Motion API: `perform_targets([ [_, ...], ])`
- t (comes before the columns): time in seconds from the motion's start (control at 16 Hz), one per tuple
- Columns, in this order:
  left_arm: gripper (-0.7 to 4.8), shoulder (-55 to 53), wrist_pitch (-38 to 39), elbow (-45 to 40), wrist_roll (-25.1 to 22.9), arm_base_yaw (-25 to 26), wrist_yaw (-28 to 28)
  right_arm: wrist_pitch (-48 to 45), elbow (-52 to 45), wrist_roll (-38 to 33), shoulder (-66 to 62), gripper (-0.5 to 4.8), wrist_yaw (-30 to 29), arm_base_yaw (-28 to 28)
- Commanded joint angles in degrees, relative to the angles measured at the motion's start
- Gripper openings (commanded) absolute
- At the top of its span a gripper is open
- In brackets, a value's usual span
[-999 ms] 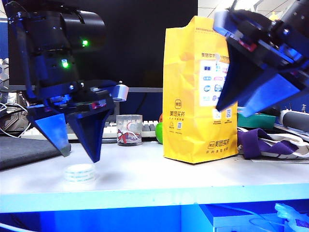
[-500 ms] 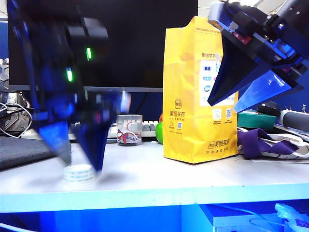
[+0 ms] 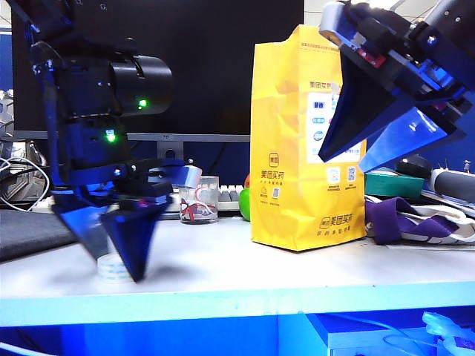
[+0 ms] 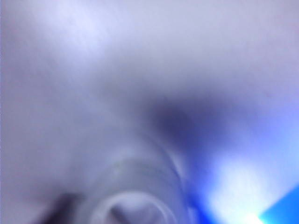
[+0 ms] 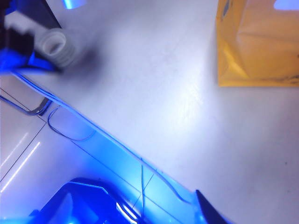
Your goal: Pick up the transparent tape and throw it into the yellow paper bag.
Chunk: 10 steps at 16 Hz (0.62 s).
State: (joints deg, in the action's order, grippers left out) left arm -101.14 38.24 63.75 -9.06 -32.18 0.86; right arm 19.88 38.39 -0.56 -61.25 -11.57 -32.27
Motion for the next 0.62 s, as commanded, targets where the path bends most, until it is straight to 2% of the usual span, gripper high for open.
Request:
perform_targets([
  [0.06,2.29,-0.4,-0.6,-0.2,-2.8,-0.1,1.0,-2.3,0.3,0.1,0.1,3.38,-0.1,0.0],
  [0.19,1.78,-0.3,-2.4,-0.1,-7.3,-0.1,3.9,-2.9,0.3,0.1,0.1,3.37,-0.1,0.0],
  [0.25,1.78,-0.1,-2.0,0.6,-8.5,-0.1,4.5,-3.1,0.3,0.1,0.1,3.38,-0.1,0.0],
  [0.44,1.75,2.1,1.1,5.6,-9.2,-0.1,5.1,-4.7,0.3,0.1,0.1,3.37,0.1,0.0],
  [0.62,1.73,9.1,2.8,15.1,-9.6,-0.4,5.9,-5.6,2.1,0.2,0.1,3.37,0.1,0.0],
])
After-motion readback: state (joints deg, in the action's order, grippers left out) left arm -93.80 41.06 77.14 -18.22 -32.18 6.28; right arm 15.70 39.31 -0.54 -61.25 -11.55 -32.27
